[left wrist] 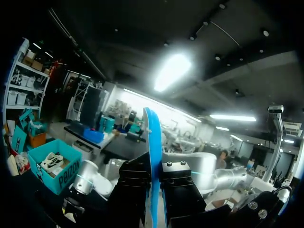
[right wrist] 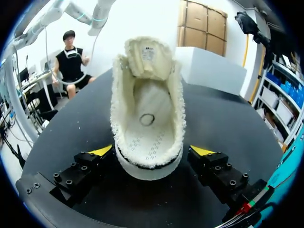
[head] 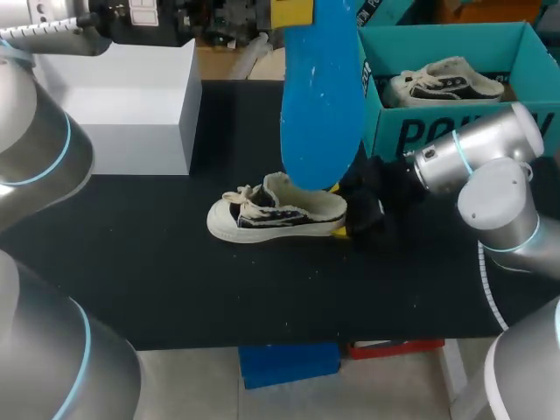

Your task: Take the shoe out of the shoebox, open the shoe tongue, remove and reinsert the insole, then place the shoe into the shoebox

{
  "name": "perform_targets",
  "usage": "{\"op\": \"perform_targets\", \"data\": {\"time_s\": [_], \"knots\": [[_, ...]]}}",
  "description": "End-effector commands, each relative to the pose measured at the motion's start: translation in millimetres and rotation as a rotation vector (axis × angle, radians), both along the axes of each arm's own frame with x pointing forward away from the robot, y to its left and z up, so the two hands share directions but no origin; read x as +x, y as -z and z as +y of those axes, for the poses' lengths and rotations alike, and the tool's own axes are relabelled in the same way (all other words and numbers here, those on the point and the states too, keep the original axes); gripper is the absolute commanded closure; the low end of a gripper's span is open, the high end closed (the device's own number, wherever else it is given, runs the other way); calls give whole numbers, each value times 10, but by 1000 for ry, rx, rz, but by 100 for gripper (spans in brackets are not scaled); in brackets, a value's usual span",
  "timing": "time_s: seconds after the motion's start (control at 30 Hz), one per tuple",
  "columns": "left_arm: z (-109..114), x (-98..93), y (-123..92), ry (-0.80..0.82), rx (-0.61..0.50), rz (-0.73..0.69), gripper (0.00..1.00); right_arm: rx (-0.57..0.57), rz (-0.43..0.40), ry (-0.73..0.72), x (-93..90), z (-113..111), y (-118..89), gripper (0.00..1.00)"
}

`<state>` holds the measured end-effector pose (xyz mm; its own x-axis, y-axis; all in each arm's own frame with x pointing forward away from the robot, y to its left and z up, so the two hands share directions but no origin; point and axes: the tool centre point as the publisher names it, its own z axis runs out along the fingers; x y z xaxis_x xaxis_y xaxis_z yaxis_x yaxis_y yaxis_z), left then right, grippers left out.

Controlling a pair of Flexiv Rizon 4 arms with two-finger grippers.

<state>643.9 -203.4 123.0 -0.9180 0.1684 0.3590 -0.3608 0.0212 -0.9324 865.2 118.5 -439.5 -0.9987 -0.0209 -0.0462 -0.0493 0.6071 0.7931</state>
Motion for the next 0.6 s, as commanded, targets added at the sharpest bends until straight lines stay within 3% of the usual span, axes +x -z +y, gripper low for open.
{"op": "perform_targets", "data": {"time_s": [0.03,0.23,0.6], "knots": [[-18,1,-6,-2,4,1,100,-143,-7,36,-77,-53,-216,0],[-18,1,-6,-2,4,1,100,-386,-25,77,-37,-53,-396,0],[-18,1,-6,-2,4,1,100,-793,-64,69,129,235,-515,0]]}}
